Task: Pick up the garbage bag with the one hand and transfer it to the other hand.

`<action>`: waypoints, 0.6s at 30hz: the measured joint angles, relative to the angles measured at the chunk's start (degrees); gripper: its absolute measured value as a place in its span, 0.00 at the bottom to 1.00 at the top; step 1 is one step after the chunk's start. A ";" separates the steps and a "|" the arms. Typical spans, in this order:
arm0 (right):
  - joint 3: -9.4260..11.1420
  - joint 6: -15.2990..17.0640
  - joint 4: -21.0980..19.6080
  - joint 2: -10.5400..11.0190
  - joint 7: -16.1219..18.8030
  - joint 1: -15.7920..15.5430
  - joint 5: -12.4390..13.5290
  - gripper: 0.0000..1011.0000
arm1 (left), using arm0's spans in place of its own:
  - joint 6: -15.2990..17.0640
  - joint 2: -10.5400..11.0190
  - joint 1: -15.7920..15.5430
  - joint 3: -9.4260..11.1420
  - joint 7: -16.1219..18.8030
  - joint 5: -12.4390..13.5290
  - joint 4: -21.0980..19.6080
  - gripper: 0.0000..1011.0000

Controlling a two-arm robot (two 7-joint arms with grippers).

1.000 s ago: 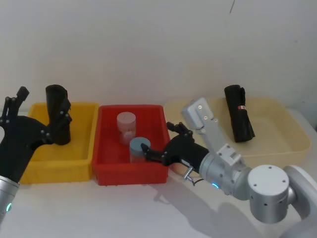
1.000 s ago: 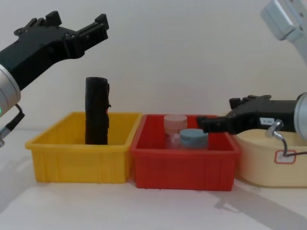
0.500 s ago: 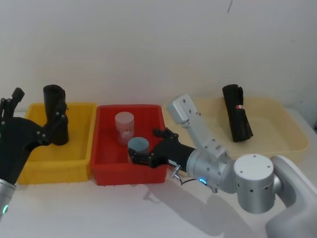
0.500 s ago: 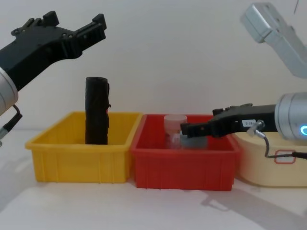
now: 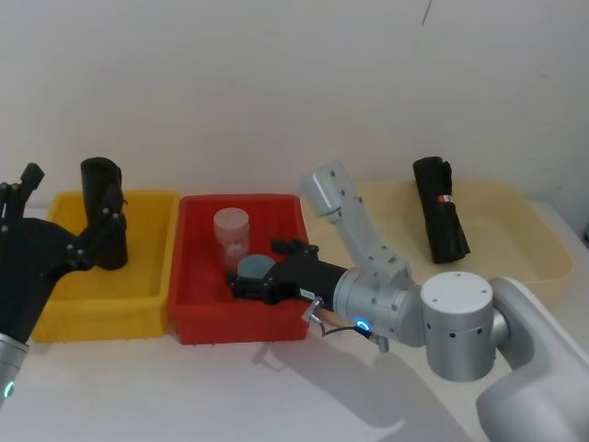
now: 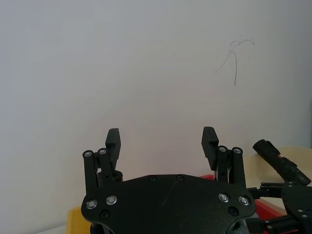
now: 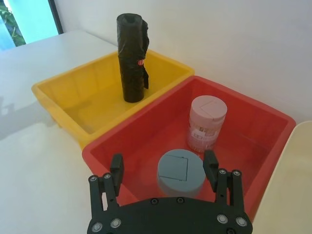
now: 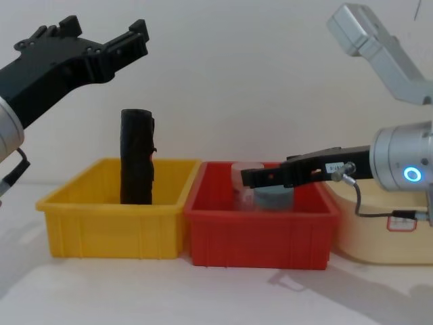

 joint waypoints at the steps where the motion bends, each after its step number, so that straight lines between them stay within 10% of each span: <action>1: -0.12 -0.02 0.35 -0.16 -0.09 0.23 0.01 0.99 | 0.00 0.00 0.01 -0.02 0.00 0.00 -0.01 0.99; 18: -1.86 -2.39 3.33 -0.67 -1.76 1.90 -1.06 0.99 | -0.01 0.00 0.07 -0.02 0.00 0.00 -0.04 0.99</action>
